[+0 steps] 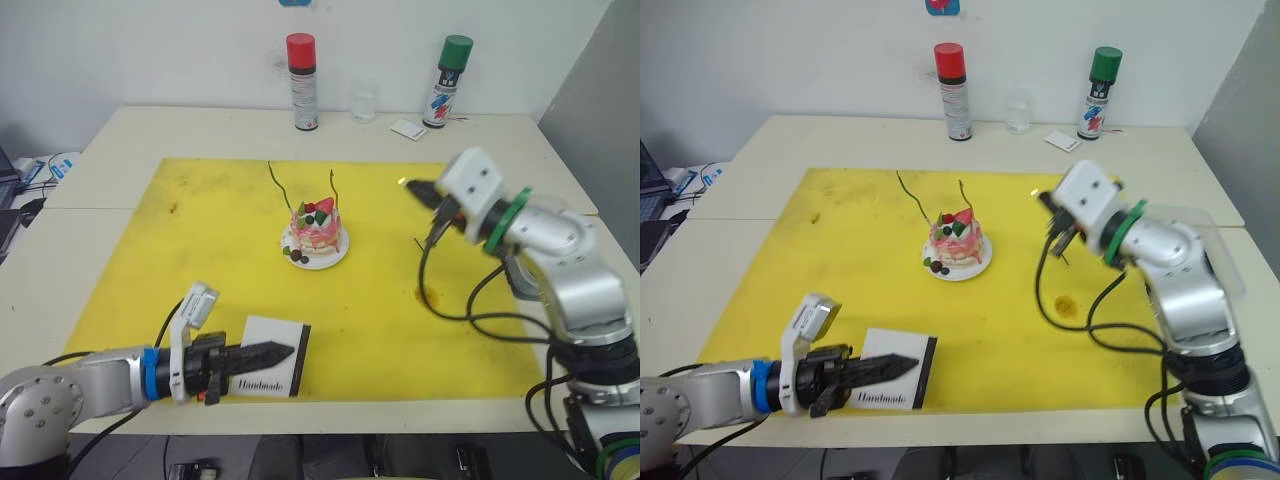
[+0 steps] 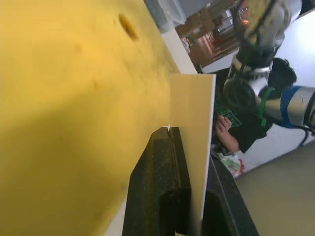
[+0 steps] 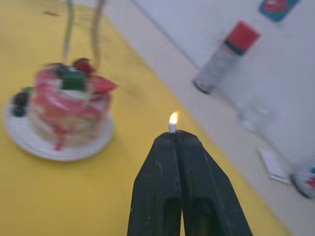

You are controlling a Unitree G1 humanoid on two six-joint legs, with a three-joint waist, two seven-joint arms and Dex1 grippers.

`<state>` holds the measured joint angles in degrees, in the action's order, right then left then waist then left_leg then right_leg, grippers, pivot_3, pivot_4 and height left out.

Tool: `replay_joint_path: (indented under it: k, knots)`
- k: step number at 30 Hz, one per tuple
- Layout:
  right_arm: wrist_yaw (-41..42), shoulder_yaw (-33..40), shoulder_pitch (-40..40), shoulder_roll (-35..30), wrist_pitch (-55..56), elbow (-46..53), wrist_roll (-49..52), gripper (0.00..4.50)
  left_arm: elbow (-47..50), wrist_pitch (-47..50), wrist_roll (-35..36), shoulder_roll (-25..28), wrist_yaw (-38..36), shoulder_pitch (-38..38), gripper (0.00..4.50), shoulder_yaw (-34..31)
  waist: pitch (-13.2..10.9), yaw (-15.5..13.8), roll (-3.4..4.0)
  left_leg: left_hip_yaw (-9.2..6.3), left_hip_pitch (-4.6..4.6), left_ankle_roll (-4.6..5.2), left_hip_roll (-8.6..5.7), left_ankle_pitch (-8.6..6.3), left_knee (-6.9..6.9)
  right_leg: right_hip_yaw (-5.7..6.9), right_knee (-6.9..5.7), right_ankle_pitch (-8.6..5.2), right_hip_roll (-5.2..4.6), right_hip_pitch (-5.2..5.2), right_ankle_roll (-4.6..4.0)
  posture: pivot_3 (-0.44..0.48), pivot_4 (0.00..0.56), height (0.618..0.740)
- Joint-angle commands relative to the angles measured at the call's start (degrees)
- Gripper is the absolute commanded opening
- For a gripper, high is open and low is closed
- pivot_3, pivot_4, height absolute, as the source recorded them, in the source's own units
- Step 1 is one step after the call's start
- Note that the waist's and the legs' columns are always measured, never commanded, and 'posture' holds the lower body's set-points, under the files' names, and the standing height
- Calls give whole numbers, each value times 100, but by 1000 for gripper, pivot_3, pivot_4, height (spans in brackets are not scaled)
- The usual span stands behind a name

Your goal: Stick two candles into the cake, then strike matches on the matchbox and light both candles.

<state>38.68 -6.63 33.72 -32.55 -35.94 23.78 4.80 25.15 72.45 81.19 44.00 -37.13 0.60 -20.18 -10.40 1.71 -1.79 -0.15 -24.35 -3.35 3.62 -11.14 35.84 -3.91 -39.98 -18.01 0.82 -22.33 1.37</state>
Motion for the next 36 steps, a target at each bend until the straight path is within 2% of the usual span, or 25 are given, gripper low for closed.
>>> replay_joint_path:
  k: [1,6,10,15,20,24,36]
  knots:
    - [29,87,314,13,-24,376,171,46,-187,-224,-72,1,73,-180,0,56,0,5,0,7,0,0,-1,0,5,-3,1,3,-1,0,5,0,150,740]
    - [536,-412,743,137,-458,721,713,46,-479,-395,-365,28,-18,-502,0,246,0,12,-1,25,0,0,-4,0,9,-1,7,11,-5,-1,17,0,150,740]
    - [525,-759,1178,445,-683,658,841,46,-536,-444,-464,25,-118,-613,0,361,0,15,0,17,-1,1,1,-1,3,-1,5,9,-2,-3,8,0,150,740]
    - [279,-1075,1941,990,-537,-90,585,46,-591,-505,-591,15,-204,-676,0,469,0,26,-1,20,-1,1,0,0,4,4,4,11,-1,-6,6,0,150,740]
    - [-62,-1407,2656,1466,168,-1292,-41,46,-603,-557,-702,-43,-242,-705,0,531,0,26,-1,22,-2,0,-1,0,5,5,4,18,-2,-7,-6,0,150,740]
    - [-167,-1480,3023,1728,635,-1833,-337,46,-591,-574,-746,-91,-240,-702,0,540,0,23,-1,23,-8,1,0,-1,3,6,4,21,-2,-15,-11,0,150,740]
    - [145,-1730,3218,1873,1663,-2954,-902,46,-550,-675,-786,-210,-162,-655,0,515,0,23,-1,22,-13,0,1,-1,1,9,2,21,-3,-23,-12,0,150,740]
